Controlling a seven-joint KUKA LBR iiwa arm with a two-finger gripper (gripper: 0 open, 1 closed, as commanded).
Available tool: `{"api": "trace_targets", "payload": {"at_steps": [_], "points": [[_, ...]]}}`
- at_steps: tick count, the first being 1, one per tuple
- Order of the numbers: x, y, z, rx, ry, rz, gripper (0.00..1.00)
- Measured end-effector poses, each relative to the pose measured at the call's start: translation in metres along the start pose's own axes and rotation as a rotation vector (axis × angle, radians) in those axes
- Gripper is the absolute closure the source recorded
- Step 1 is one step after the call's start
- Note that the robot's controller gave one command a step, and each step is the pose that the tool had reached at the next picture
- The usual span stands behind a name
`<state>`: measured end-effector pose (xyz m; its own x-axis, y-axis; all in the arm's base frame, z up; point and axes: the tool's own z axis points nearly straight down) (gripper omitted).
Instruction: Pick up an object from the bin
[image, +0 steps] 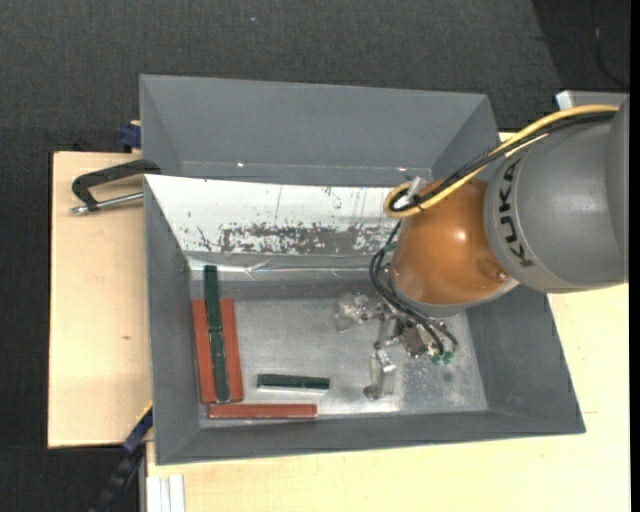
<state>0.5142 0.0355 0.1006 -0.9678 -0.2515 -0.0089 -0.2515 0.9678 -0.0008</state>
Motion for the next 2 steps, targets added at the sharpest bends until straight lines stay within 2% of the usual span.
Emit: {"api": "trace_targets", "payload": {"at_steps": [1, 2], "points": [[-0.0013, 0.05, 0.0302, -0.002, 0.009, 0.094, 1.0], [-0.0013, 0.0499, 0.0302, -0.002, 0.009, 0.095, 1.0]]}}
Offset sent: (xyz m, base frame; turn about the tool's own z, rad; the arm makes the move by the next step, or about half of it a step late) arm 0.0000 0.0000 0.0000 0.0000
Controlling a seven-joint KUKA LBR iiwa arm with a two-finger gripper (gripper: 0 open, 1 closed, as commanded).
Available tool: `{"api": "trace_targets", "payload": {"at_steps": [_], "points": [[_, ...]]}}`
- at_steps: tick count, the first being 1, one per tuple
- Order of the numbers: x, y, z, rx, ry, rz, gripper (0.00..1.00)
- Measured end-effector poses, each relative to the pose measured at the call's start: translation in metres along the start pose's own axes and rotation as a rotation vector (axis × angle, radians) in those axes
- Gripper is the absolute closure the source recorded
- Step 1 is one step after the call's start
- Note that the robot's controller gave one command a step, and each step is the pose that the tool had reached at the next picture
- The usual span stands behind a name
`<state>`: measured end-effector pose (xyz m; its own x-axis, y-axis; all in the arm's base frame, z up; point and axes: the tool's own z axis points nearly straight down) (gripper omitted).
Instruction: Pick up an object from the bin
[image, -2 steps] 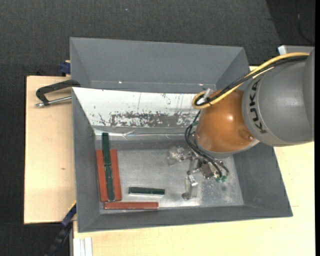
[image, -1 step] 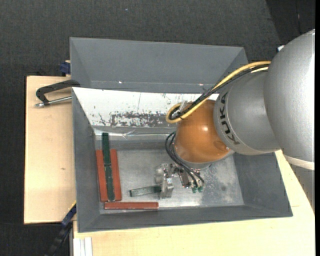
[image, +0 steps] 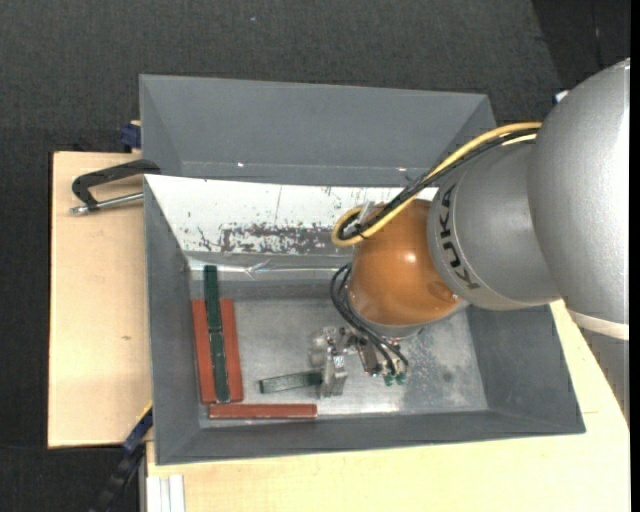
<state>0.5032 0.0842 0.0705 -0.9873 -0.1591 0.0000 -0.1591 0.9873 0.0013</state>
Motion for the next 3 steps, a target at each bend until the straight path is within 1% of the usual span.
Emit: {"api": "trace_targets", "payload": {"at_steps": [1, 2, 3], "points": [[-0.002, 0.007, -0.113, 0.0, -0.004, -0.028, 1.0], [-0.002, 0.007, -0.113, 0.001, -0.004, -0.029, 1.0], [-0.011, -0.004, -0.164, 0.001, -0.005, -0.015, 1.0]]}}
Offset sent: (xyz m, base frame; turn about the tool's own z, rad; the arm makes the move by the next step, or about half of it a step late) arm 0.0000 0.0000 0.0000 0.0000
